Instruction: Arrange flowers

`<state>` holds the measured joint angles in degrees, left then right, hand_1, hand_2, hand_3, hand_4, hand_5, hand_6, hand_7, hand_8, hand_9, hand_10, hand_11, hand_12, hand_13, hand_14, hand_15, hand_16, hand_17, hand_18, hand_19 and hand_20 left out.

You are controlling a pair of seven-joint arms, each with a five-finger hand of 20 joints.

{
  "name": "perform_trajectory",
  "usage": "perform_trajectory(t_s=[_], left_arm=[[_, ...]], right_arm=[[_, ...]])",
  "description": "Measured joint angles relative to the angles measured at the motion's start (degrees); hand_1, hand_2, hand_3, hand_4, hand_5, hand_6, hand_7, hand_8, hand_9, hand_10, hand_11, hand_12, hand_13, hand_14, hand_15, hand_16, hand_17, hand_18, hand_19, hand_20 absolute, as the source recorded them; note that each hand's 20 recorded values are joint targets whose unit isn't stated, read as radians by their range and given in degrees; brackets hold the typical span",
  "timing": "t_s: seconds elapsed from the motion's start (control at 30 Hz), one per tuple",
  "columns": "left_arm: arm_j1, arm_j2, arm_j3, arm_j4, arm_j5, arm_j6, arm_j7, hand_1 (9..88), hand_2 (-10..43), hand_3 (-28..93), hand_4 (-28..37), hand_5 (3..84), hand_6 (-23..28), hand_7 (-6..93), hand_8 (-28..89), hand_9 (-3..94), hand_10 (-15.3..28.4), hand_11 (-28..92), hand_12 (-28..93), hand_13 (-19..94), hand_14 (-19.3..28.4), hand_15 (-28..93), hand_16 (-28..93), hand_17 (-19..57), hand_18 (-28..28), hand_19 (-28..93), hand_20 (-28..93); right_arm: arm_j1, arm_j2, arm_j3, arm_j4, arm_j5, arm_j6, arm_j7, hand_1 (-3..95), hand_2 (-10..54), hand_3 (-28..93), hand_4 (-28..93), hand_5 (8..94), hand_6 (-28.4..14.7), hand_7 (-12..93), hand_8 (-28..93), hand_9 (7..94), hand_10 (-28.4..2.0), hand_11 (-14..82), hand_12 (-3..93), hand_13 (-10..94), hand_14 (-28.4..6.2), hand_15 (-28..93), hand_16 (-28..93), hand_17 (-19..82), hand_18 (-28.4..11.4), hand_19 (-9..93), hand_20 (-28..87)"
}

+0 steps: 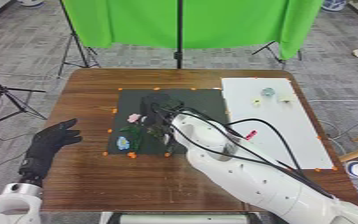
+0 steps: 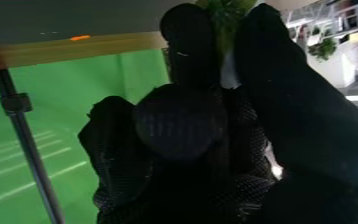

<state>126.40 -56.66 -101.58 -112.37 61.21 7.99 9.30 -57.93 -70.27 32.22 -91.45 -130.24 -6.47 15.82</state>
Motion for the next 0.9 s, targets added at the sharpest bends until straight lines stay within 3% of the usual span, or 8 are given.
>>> perform_trajectory(t_s=[0.77, 0.9], left_arm=[[0.13, -0.04, -0.52, -0.11, 0.02, -0.10, -0.25, 26.1, 8.9, 62, -28.3, 43.3, 5.6, 12.4, -6, 47.4, 14.6, 22, 13, 43, 20.0, 26, -2, 10.6, 14.0, 20, 22], [0.14, -0.05, -0.54, -0.13, 0.02, -0.10, -0.27, 26.4, 9.2, 62, -28.3, 43.0, 5.7, 12.2, -6, 47.0, 14.5, 22, 13, 43, 20.0, 26, -2, 10.7, 14.0, 20, 22]], right_arm=[[0.29, 1.99, -0.35, 0.31, -3.82, -0.61, -1.88, 54.4, -9.5, 61, -18, 72.2, 3.0, 29, 6, 74.3, -10.3, 11.7, 31.2, 86, -1.0, 62, 35, 59, -13.2, 93, 58], [0.28, 2.17, -0.12, 0.30, -3.84, -1.61, -2.08, 52.7, -9.5, 61, -19, 70.4, 3.3, 27, 4, 70.8, -11.0, 17.0, 21.9, 86, -1.2, 61, 35, 58, -13.2, 93, 57]])
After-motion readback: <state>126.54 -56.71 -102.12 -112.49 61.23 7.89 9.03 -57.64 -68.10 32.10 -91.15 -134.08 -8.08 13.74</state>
